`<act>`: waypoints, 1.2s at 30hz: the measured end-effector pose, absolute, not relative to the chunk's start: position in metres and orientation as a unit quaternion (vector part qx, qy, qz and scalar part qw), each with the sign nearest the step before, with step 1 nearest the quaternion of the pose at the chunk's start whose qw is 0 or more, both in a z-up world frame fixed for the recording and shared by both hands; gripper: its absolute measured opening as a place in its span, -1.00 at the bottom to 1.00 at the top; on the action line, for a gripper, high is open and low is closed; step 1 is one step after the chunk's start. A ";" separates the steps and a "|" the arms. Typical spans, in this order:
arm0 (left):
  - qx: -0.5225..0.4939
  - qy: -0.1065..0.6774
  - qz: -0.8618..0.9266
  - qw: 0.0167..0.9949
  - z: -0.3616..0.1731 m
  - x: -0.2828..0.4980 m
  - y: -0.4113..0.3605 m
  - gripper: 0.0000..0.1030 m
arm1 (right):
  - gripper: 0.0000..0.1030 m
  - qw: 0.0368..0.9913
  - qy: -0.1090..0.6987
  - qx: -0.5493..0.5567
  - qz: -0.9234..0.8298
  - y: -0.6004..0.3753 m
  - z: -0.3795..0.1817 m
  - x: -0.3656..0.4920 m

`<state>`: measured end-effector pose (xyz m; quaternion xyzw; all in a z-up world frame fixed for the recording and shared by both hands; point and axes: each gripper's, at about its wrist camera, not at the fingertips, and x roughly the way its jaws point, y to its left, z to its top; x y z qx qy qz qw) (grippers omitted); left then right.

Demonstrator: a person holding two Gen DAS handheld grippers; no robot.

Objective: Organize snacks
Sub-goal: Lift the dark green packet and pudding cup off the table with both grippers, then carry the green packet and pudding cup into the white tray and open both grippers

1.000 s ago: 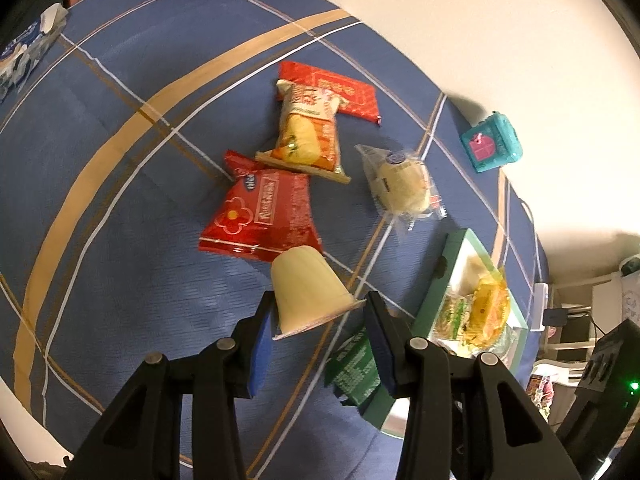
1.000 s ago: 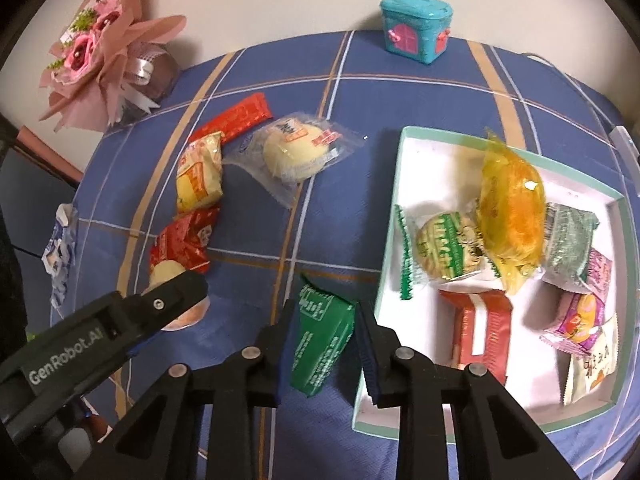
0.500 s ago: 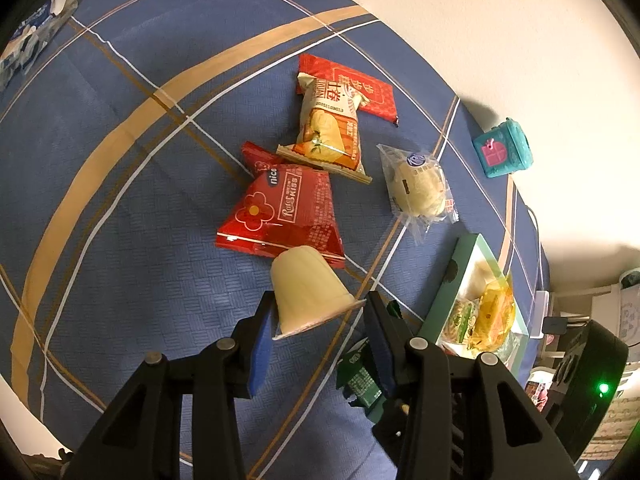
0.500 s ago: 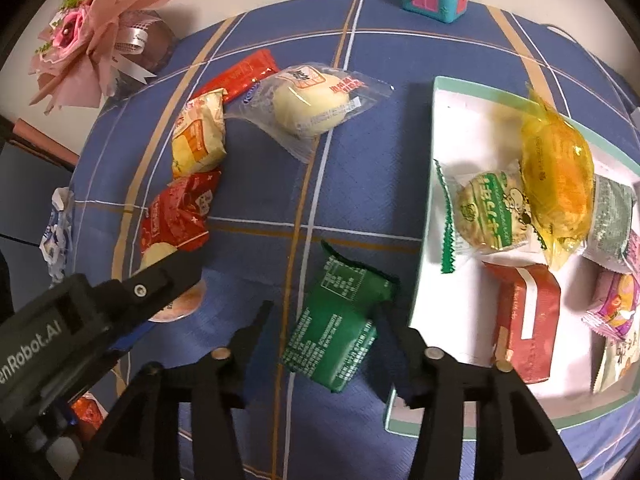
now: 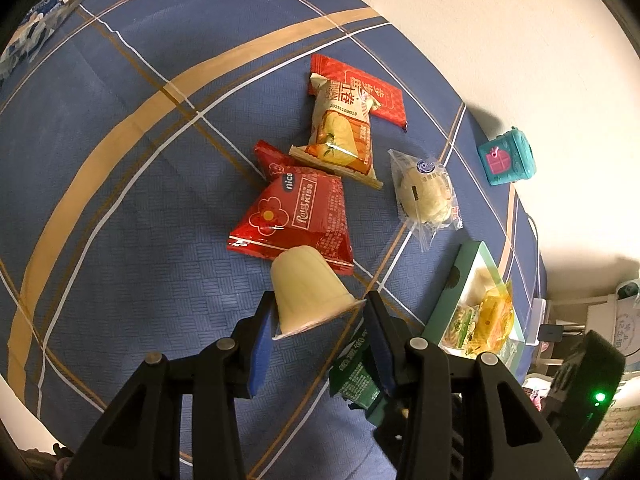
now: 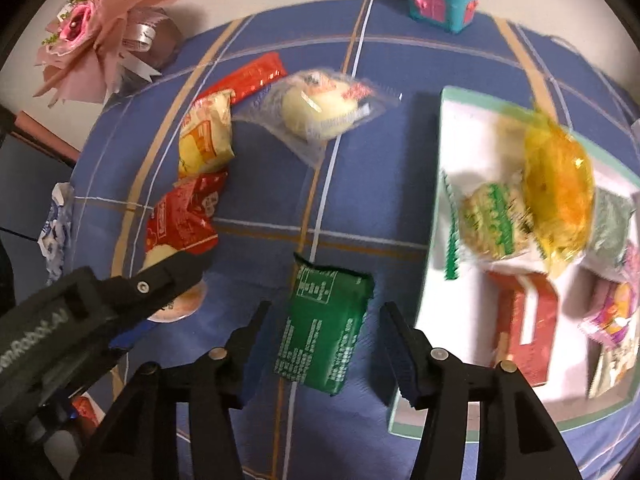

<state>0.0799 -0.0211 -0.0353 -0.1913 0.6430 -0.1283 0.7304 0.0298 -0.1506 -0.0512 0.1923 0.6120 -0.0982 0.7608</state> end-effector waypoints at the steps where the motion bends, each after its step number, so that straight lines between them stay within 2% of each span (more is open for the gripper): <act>1: -0.192 0.644 -0.128 0.730 -0.036 0.080 -0.021 -0.12 | 0.12 0.761 0.613 0.187 -0.099 -0.148 -0.052 0.032; 8: -0.194 0.645 -0.125 0.728 -0.038 0.081 -0.020 -0.12 | 0.07 0.751 0.635 0.142 -0.111 -0.130 -0.070 0.040; 14: -0.194 0.646 -0.123 0.728 -0.037 0.081 -0.020 -0.12 | -0.15 0.750 0.638 0.129 -0.118 -0.123 -0.079 0.044; 21: -0.194 0.641 -0.125 0.732 -0.034 0.081 -0.021 -0.12 | -0.17 0.758 0.623 0.147 -0.122 -0.134 -0.068 0.037; 30: -0.198 0.622 -0.140 0.744 -0.017 0.079 -0.023 -0.12 | -0.17 0.784 0.578 0.193 -0.117 -0.151 -0.028 0.021; 36: -0.184 0.612 -0.156 0.753 -0.007 0.074 -0.036 -0.12 | -0.17 0.787 0.552 0.227 -0.157 -0.198 -0.010 0.002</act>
